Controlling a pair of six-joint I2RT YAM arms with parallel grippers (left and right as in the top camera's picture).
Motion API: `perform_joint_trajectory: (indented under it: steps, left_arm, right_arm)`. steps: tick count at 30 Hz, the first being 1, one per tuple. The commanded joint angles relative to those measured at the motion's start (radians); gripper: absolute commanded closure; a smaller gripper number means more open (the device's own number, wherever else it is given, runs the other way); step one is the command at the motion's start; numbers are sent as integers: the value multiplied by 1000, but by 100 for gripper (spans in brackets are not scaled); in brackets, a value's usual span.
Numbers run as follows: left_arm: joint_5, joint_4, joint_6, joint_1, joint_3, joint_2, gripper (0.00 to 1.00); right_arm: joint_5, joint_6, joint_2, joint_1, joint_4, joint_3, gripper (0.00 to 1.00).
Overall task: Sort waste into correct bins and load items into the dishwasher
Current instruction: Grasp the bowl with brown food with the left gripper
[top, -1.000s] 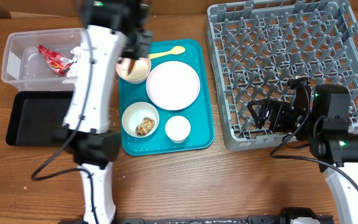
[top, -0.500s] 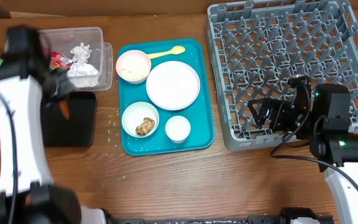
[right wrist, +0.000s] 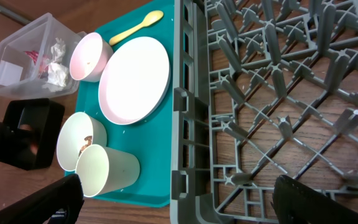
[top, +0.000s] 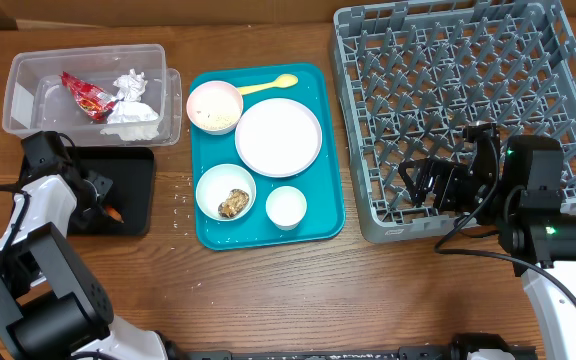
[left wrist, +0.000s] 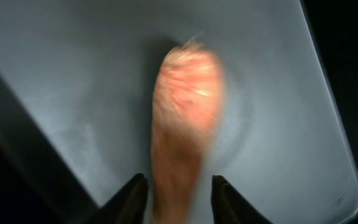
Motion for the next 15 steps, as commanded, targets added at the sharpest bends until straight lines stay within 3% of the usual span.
perform_joint_trajectory:
  steps: [1, 2, 4, 7, 9, 15]
  left_arm:
    - [70, 5, 79, -3, 24, -4, 30]
    - [112, -16, 137, -3, 53, -18, 17]
    - [161, -61, 201, -4, 101, -35, 7]
    - [353, -217, 405, -26, 272, -54, 12]
    - [410, -295, 475, -50, 338, -55, 14]
    - [431, -492, 604, -253, 442, -55, 16]
  right_arm:
    - [6, -4, -3, 4, 3, 29, 0]
    - [6, -3, -3, 4, 3, 29, 0]
    - [6, -3, -3, 4, 3, 29, 0]
    - [6, -3, -3, 4, 3, 29, 0]
    - [6, -4, -3, 4, 4, 29, 0]
    - [6, -4, -3, 4, 3, 29, 0]
